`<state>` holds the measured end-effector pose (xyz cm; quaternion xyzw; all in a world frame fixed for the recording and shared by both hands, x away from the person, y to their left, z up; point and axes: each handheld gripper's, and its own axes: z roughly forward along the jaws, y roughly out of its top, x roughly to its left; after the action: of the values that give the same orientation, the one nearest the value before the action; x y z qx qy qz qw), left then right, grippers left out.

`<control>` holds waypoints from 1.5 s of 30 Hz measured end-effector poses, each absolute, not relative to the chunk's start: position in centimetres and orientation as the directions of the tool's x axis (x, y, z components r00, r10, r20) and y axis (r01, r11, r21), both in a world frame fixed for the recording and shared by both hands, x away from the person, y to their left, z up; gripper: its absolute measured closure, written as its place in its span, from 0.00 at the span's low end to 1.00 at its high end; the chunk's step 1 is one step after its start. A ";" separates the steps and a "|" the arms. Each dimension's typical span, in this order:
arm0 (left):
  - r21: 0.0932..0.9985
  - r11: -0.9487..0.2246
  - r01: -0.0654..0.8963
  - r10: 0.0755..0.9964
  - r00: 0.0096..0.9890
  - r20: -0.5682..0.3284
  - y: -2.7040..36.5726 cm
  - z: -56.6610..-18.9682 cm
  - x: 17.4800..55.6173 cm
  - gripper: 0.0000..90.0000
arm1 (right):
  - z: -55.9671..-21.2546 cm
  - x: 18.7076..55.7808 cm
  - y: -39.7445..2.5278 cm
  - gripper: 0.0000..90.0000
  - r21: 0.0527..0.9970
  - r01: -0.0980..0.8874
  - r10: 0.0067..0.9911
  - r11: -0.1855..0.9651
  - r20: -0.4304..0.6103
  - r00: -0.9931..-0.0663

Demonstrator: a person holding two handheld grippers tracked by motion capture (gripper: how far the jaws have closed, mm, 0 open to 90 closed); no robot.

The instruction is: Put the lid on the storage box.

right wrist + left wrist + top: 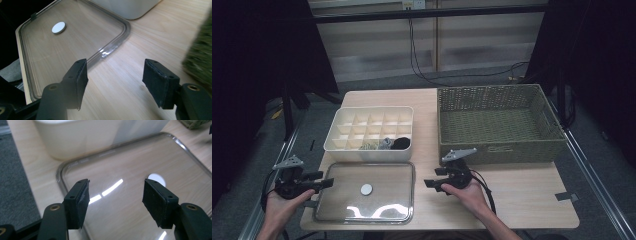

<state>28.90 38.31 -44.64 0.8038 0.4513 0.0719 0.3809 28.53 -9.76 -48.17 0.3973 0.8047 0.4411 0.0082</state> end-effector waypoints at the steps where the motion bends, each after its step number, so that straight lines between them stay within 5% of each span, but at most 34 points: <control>1: 0.676 -0.302 0.673 0.784 0.578 -0.226 38.6 -44.9 28.8 0.42 | -48.3 28.6 -9.2 0.42 0.711 0.633 0.644 0.307 0.335 -0.688; 23: 0.594 -0.349 0.725 0.794 0.565 -0.224 40.6 -48.6 27.4 0.60 | -49.6 30.5 -5.3 0.56 0.665 0.655 0.637 0.359 0.338 -0.692; 39: 0.584 -0.367 0.724 0.787 0.576 -0.219 40.2 -48.6 28.0 0.57 | -50.3 30.7 -4.4 0.69 0.648 0.694 0.664 0.313 0.373 -0.648; 45: 0.590 -0.360 0.723 0.790 0.572 -0.219 40.1 -48.6 28.3 0.56 | -50.7 30.7 -4.9 0.69 0.634 0.740 0.663 0.224 0.458 -0.592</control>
<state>28.27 40.12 -48.62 0.8231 0.4595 0.0512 0.3298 30.74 -4.92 -50.74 0.4491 0.7810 0.4317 -0.0450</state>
